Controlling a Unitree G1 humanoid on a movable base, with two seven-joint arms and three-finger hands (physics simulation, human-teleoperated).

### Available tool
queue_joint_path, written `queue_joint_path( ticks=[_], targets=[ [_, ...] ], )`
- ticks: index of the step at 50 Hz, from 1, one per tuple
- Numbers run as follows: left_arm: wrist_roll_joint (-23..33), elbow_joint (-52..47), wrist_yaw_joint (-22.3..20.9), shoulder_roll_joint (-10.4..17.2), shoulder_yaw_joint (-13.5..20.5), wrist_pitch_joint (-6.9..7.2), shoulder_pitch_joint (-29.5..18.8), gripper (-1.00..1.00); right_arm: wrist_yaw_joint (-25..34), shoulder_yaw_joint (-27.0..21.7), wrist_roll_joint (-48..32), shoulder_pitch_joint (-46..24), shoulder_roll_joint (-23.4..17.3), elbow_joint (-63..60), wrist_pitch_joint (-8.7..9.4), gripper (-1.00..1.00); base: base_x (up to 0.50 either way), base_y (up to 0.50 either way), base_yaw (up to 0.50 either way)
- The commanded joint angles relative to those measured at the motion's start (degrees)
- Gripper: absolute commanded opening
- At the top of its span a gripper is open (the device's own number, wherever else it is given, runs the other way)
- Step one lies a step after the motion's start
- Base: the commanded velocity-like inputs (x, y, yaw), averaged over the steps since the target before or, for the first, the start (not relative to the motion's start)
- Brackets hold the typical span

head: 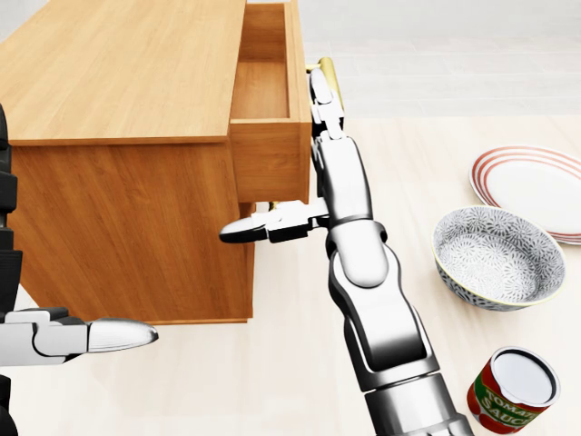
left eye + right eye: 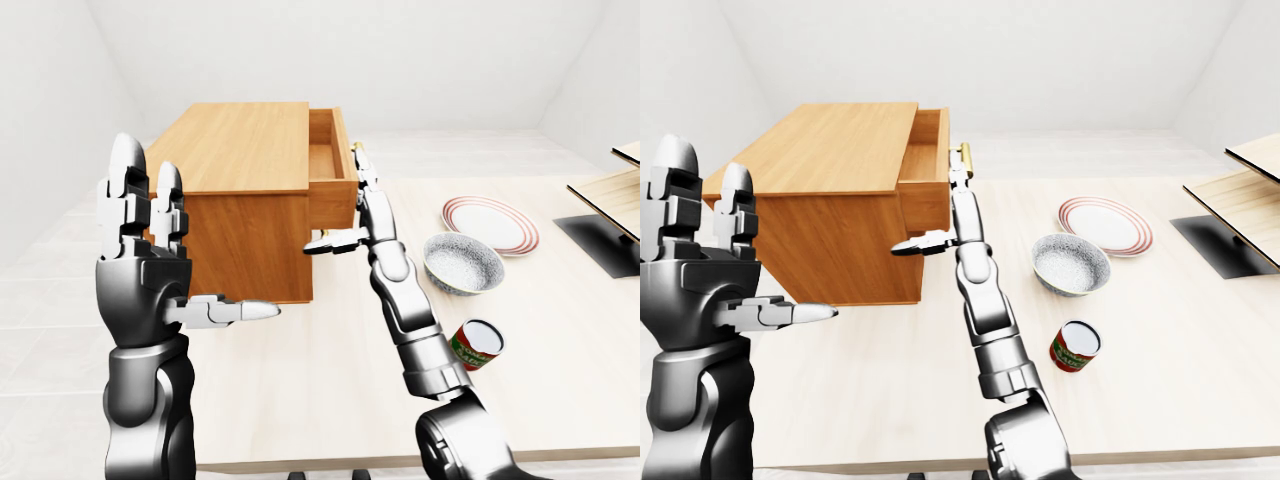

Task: Close the top drawer of the cabinet.

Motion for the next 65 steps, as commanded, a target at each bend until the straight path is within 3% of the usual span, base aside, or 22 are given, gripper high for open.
queue_joint_path(
  ticks=[1,65],
  targets=[
    [0.1,-0.1,0.0,0.0,-0.1,0.00,-0.1,1.00,3.2,3.6,0.4,0.5,1.7,3.8,0.00,1.00,0.00,0.00,0.00],
    [0.1,0.3,-0.1,-0.1,-0.1,0.00,0.0,1.00,4.2,6.9,-2.2,-1.4,8.4,12.5,0.00,1.00,0.00,0.00,0.00]
  ],
)
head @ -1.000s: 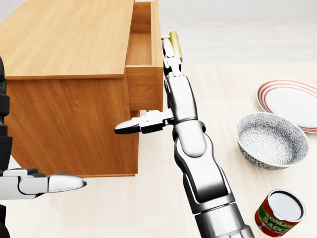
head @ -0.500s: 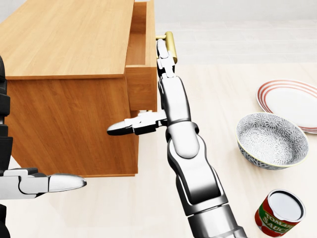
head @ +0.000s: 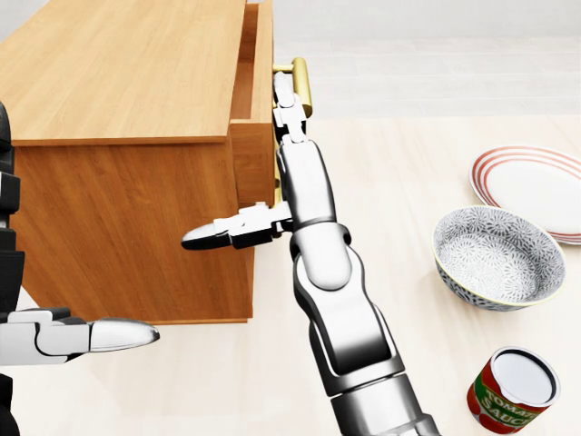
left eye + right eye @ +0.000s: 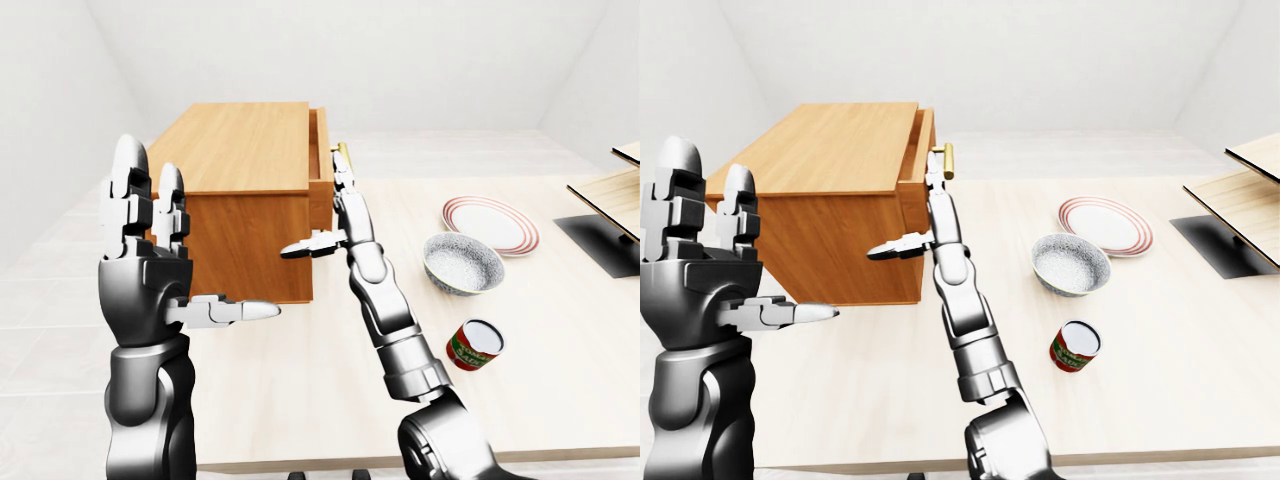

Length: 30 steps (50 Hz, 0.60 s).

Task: Close the top drawer of the cabinet.

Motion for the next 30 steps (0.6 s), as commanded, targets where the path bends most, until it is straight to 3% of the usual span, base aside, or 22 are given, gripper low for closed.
queue_joint_path(
  ticks=[1,30],
  targets=[
    [0.0,0.0,-0.1,0.0,-0.1,0.00,0.1,1.00,4.2,6.8,1.1,0.1,2.5,9.8,0.00,1.00,0.00,0.00,0.01],
    [-0.1,0.0,-0.1,0.1,0.0,0.00,-0.1,1.00,6.5,8.3,-0.3,0.2,4.9,13.4,0.00,1.00,0.00,0.00,0.00]
  ],
)
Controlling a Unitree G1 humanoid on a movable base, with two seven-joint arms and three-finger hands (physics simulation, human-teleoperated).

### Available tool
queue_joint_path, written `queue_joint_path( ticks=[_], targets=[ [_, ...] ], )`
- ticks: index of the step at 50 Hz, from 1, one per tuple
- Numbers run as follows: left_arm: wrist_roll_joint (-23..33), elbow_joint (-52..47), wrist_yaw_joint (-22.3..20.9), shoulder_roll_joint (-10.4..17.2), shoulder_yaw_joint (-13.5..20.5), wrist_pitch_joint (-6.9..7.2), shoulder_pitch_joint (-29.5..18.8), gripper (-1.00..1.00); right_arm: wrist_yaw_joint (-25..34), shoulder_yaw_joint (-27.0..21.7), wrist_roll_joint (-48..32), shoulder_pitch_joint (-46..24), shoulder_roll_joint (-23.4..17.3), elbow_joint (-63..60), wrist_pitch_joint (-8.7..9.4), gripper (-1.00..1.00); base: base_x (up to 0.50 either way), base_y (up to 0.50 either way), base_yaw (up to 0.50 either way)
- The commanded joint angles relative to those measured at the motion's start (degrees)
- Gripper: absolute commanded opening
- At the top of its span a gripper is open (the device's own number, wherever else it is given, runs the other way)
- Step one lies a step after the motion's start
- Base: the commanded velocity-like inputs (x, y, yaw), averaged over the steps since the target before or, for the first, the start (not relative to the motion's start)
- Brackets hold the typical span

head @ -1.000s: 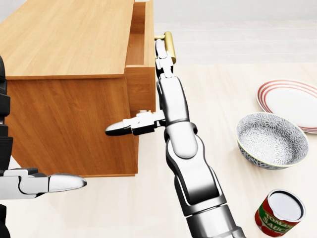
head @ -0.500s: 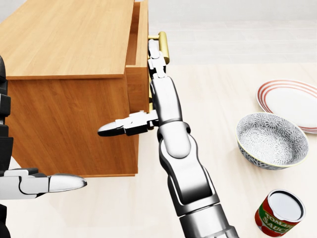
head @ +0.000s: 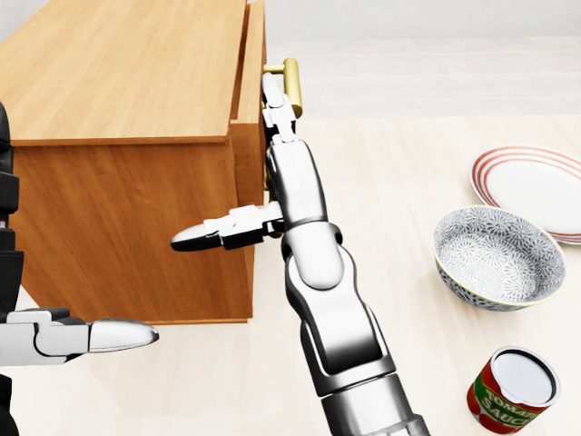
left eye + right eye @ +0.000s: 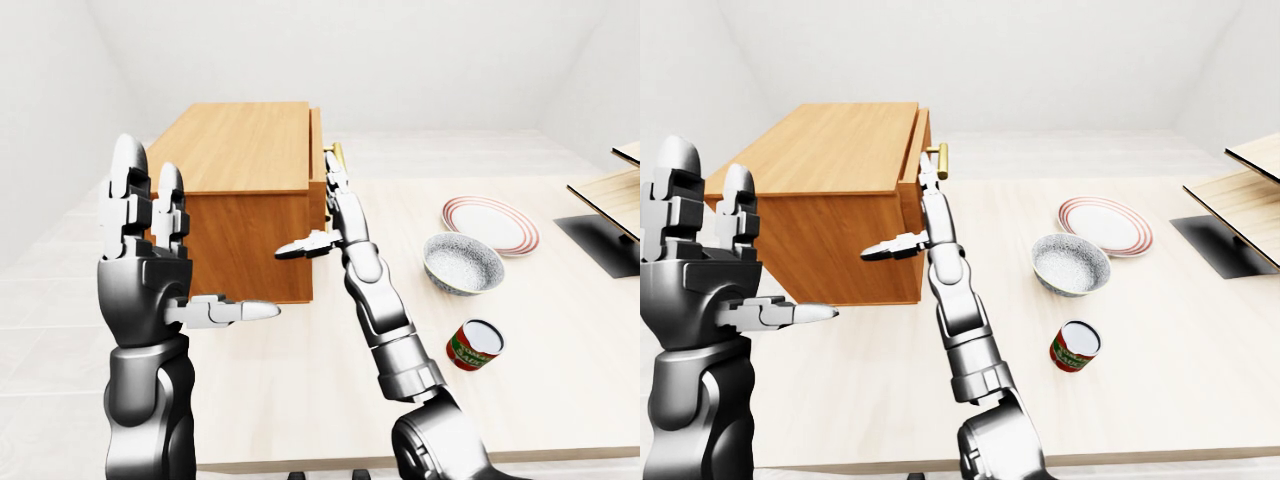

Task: Close the top drawer of the cabinet.

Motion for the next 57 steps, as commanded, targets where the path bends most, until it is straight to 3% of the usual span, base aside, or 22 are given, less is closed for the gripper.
queue_joint_path(
  ticks=[1,57],
  targets=[
    [0.0,0.1,0.0,0.0,-0.1,0.00,-0.2,1.00,5.1,9.7,0.8,0.8,2.7,12.6,0.00,1.00,0.00,0.00,0.00],
    [-0.2,0.2,-0.1,0.0,0.1,0.00,0.0,1.00,3.7,8.7,1.7,-3.3,4.9,19.7,0.00,1.00,0.00,0.00,0.00]
  ],
)
